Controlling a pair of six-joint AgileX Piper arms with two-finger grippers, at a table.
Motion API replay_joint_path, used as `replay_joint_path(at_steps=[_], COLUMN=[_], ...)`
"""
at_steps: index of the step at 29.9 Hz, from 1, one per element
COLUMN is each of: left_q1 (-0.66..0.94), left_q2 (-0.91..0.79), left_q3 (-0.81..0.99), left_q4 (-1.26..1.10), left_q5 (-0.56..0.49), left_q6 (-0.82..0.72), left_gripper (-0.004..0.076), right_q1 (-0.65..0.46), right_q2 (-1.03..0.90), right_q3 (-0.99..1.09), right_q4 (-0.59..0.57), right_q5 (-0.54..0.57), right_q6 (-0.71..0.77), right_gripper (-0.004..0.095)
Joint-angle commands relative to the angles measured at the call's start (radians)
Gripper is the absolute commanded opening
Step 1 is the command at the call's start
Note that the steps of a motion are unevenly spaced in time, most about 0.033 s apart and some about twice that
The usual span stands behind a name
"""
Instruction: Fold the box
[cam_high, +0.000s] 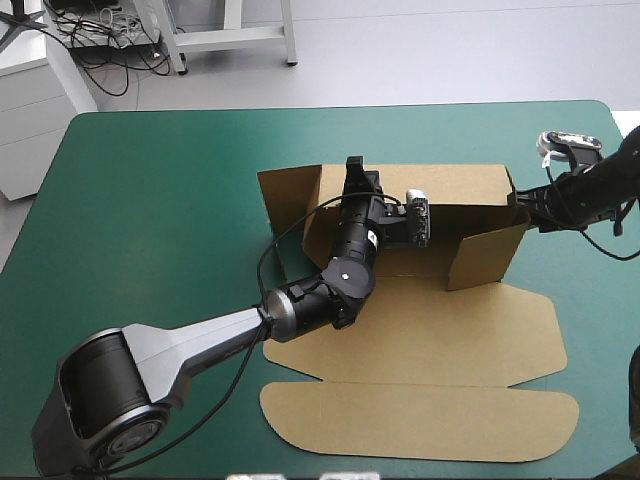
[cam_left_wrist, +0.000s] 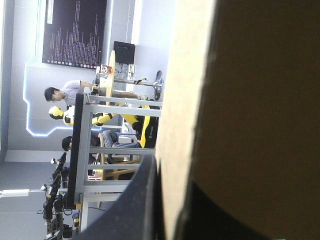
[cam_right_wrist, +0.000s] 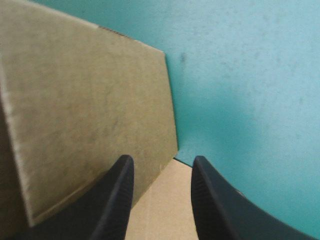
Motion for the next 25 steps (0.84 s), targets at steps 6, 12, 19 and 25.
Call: replay_joint_path(at_steps=[6, 12, 19, 25], left_q1=[0.001, 0.001, 0.001, 0.001], left_q2=[-0.047, -0.047, -0.047, -0.047], left_q3=[-0.024, -0.024, -0.024, -0.024], left_q4=[-0.002, -0.002, -0.002, -0.005], left_q5=[0.029, 0.029, 0.025, 0.025], left_q6=[-0.038, -0.038, -0.038, -0.038], left_gripper=[-0.0010, -0.0010, -0.0010, -0.0010], right_q1=[-0.002, 0.000, 0.000, 0.000], right_q2=[-0.114, -0.148, -0.175, -0.166], right_q3=[0.050, 0.124, 0.203, 0.203], right_q4=[0.122, 0.136, 0.262, 0.279], right_q5=[0.019, 0.019, -0.078, -0.115], right_q6=[-0.137, -0.171, -0.351, -0.527], right_gripper=[0.0349, 0.0349, 0.0350, 0.0349])
